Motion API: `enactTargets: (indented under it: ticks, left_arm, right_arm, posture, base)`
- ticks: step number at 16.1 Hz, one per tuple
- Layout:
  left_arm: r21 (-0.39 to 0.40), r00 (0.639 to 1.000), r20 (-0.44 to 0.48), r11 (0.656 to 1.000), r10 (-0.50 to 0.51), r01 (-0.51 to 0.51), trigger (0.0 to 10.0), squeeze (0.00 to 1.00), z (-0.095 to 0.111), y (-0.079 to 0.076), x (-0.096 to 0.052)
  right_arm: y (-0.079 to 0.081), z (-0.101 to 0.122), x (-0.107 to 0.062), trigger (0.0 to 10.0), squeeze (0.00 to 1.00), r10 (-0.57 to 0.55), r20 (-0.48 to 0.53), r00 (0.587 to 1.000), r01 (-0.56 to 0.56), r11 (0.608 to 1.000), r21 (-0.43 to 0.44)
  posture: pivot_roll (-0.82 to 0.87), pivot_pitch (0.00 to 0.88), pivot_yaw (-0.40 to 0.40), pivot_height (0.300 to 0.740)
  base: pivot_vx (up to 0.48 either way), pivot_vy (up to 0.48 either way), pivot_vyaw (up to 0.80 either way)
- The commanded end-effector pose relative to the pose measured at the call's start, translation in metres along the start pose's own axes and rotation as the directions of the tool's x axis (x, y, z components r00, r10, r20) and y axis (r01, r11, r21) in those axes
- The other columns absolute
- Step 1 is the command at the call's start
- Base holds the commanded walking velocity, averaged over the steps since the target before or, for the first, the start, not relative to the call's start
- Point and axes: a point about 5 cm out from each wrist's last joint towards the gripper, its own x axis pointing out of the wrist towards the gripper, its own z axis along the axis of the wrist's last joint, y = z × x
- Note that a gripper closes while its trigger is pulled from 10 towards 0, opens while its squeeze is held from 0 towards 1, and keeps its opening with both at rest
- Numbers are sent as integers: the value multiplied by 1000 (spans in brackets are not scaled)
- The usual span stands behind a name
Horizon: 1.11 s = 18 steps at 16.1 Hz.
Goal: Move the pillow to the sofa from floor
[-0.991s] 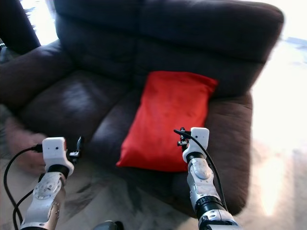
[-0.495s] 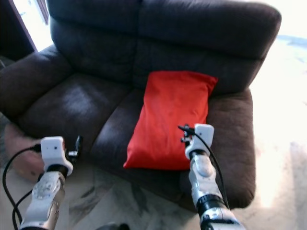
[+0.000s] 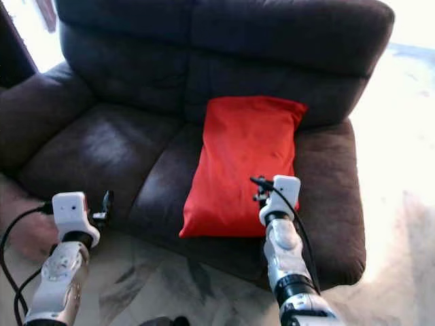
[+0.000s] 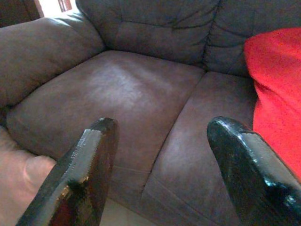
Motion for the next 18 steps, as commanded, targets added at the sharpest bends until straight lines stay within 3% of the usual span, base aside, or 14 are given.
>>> enactTargets:
  ticks: [1, 5, 11, 16, 18]
  left_arm:
    - [1, 1000, -4, 1000, -2, 2, 10000, 0, 1, 1, 1]
    - [1, 1000, 4, 1000, -5, 5, 10000, 0, 4, 2, 2]
    - [3, 1000, 5, 1000, -14, 14, 10000, 0, 5, 1, 3]
    - [-13, 999, -6, 999, -46, 45, 10000, 0, 6, -5, 5]
    - [-2, 999, -18, 999, -50, 49, 10000, 0, 5, -6, 6]
  right_arm:
    - [-3, -1, 0, 10000, 0, -14, -12, 1000, 14, 1000, 3]
    - [-1, 2, 2, 10000, 0, -16, -5, 1000, 16, 999, 28]
    - [-1, 0, 1, 10000, 0, -23, -19, 1000, 23, 999, 22]
    - [2, -2, 2, 10000, 0, -18, -39, 999, 19, 1000, 25]
    - [3, -3, 1, 10000, 0, -21, -32, 999, 21, 1000, 22]
  posture:
    - [185, 162, 17, 740]
    - [183, 161, 24, 740]
    - [187, 158, 27, 740]
    - [186, 150, 30, 740]
    - [186, 145, 31, 740]
  base:
    - [0, 266, 0]
    - [0, 269, -372]
    - [0, 266, 0]
    - [0, 0, -698]
    - [0, 0, 0]
